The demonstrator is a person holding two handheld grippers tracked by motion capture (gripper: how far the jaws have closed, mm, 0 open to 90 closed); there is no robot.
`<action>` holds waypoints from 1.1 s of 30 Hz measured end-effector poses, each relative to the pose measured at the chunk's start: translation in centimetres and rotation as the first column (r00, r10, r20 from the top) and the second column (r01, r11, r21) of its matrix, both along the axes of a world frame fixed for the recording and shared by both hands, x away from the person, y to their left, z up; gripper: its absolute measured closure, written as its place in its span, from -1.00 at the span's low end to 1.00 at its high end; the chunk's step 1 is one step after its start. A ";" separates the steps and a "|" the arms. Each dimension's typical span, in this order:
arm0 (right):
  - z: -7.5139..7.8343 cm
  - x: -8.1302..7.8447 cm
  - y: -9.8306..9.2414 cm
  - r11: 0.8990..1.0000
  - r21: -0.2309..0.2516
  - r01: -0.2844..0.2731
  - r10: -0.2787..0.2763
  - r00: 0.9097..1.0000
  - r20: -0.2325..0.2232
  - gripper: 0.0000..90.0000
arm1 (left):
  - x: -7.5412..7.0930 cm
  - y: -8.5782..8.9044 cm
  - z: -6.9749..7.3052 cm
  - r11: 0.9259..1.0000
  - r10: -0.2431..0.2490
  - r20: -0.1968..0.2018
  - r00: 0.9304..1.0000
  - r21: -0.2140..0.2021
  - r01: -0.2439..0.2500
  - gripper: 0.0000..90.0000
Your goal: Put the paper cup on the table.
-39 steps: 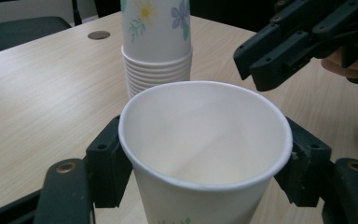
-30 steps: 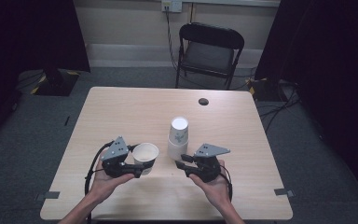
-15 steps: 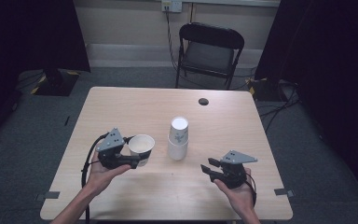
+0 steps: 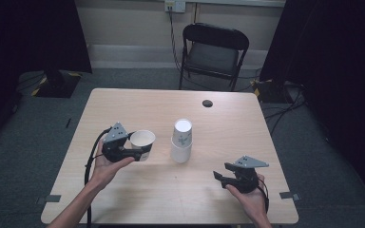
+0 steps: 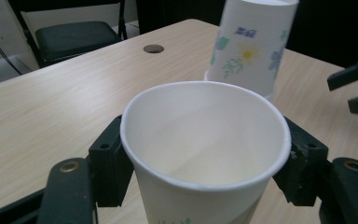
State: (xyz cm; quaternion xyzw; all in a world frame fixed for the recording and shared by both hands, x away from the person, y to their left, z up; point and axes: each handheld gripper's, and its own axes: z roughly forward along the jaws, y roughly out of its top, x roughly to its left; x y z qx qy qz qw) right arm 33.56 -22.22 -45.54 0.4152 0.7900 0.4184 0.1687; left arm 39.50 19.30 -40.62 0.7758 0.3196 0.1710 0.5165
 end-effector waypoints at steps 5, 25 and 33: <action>-1.5 0.5 -0.3 1.000 -0.017 0.014 -0.014 0.999 -0.034 -0.23 | 1.3 0.5 -1.1 0.999 0.024 -0.024 0.999 0.023 -0.024 -0.29; -3.7 2.0 -0.5 0.993 -0.111 0.043 -0.052 0.995 -0.087 -0.44 | 5.0 0.2 -5.0 0.989 0.103 -0.049 0.993 0.108 -0.097 -0.28; -4.0 1.8 -0.1 0.990 -0.130 0.046 -0.054 0.997 -0.059 -0.51 | 5.3 0.2 -5.2 0.984 0.134 -0.010 0.991 0.118 -0.131 -0.27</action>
